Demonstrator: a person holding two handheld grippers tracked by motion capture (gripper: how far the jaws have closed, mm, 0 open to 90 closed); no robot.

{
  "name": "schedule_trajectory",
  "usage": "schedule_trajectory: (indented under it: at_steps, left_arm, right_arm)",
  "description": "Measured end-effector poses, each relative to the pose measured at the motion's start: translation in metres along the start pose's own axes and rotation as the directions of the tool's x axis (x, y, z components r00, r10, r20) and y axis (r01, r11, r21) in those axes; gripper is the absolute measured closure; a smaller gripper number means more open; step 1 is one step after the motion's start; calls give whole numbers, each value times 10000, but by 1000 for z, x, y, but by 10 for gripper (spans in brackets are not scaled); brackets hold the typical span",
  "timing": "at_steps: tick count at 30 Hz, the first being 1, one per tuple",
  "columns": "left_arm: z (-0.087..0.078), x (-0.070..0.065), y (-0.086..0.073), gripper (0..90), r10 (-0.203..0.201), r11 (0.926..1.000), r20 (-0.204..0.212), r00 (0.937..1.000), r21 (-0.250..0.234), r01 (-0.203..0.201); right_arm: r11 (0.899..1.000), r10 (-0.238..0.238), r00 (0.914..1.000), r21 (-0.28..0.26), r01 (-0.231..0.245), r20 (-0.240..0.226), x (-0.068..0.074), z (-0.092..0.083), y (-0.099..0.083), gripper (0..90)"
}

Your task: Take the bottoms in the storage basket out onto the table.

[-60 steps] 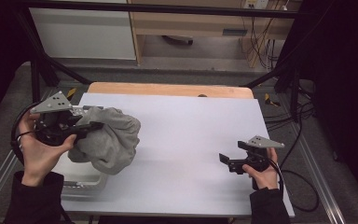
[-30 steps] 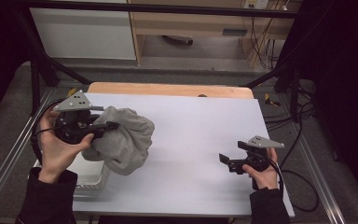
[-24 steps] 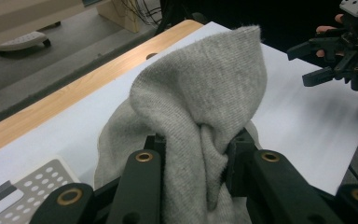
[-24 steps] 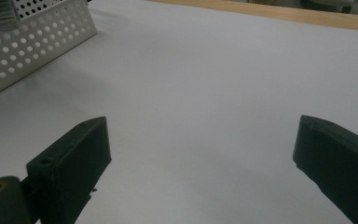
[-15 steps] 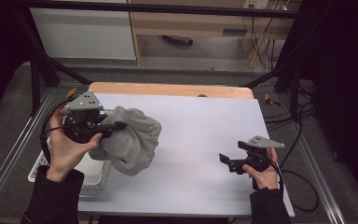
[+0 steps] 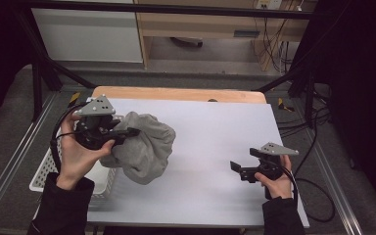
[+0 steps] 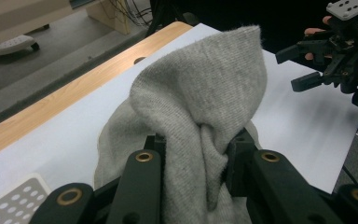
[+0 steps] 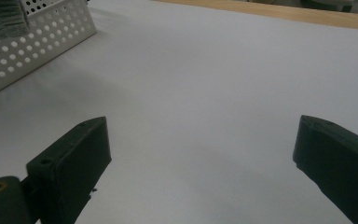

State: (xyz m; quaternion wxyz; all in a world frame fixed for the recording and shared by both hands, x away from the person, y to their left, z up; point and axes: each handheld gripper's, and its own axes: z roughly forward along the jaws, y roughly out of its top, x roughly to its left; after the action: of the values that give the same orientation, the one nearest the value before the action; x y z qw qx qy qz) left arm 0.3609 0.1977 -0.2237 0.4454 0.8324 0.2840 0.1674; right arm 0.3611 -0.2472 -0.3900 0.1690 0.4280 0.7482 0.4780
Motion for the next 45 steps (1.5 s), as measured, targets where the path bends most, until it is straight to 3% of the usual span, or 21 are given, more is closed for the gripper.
schedule_trajectory:
  at_steps: [13, 45]
  left_arm:
    - [15, -7, 4, 722, 123, 9999, 170, 9998, 90, -125]
    - [62, -13, 7, 722, -85, 9992, 493, 9987, 405, 65]
  right_arm:
    - [10000, 4, 10000, -19, -4, -5, 0, 0, 0, 43]
    - [10000, -19, 10000, 24, 19, 2, -1, 0, -1, 42]
